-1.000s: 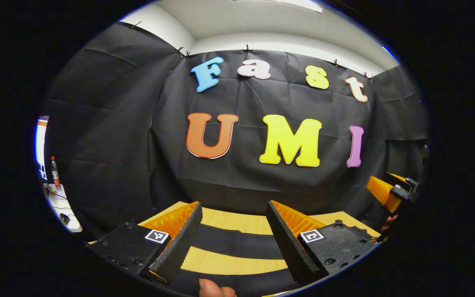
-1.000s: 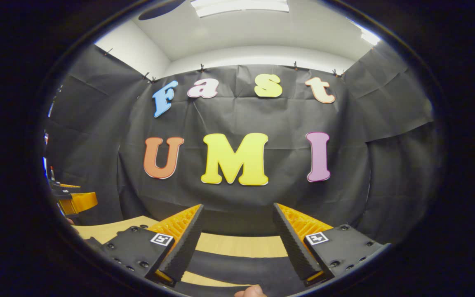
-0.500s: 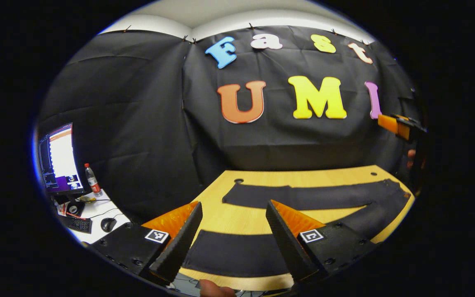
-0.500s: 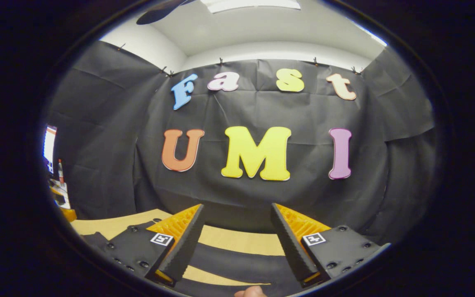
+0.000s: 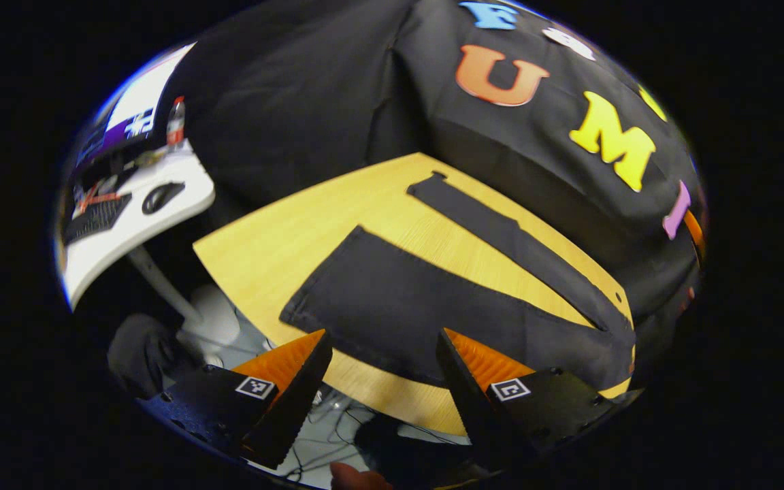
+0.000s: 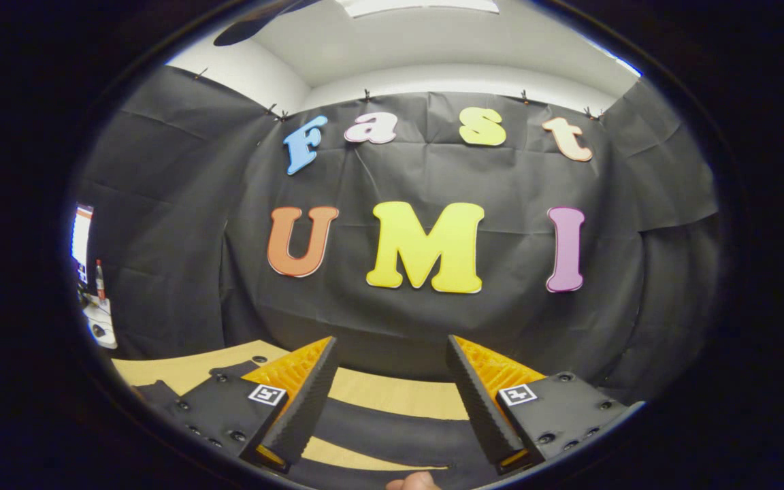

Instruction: Grasp the waist and the cuffs of the jeans and fold them to make the two legs overlap; first hold the waist and fold one-third of the jeans toward the cuffs, then hold the cuffs and fold the remaining one-third in the same direction to finish folding.

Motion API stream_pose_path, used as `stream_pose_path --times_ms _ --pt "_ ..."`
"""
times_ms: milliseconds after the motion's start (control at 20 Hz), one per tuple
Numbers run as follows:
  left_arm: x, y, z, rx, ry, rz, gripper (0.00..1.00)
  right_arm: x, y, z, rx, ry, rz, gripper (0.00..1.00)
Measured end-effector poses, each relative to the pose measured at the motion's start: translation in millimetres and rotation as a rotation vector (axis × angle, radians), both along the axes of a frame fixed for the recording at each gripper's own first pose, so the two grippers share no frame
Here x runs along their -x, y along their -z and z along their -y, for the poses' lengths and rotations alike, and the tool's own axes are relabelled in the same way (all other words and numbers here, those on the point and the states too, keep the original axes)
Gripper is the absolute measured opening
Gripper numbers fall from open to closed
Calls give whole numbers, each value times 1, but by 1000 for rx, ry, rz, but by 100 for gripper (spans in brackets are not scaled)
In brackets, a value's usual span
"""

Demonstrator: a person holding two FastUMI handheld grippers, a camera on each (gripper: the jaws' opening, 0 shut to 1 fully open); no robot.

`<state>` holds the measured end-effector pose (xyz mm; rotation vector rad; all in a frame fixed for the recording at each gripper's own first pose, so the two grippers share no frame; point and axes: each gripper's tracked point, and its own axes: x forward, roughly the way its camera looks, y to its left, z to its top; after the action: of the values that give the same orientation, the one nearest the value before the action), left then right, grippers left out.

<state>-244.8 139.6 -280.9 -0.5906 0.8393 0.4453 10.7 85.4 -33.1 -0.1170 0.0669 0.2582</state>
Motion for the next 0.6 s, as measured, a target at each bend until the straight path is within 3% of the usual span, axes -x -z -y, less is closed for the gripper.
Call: stream_pose_path --times_ms 300,500,550,600 --pt "6 28 -20 291 -262 -96 99 0 -2 22 11 57 -2 96" --pt "-16 32 -36 428 -387 -39 95 -3 -3 39 9 107 -4 97" --pt "-23 31 -33 469 -414 -29 100 -4 -2 41 10 113 -10 97" --pt "-28 33 -34 483 -431 -25 95 -4 -1 42 11 117 -14 97"
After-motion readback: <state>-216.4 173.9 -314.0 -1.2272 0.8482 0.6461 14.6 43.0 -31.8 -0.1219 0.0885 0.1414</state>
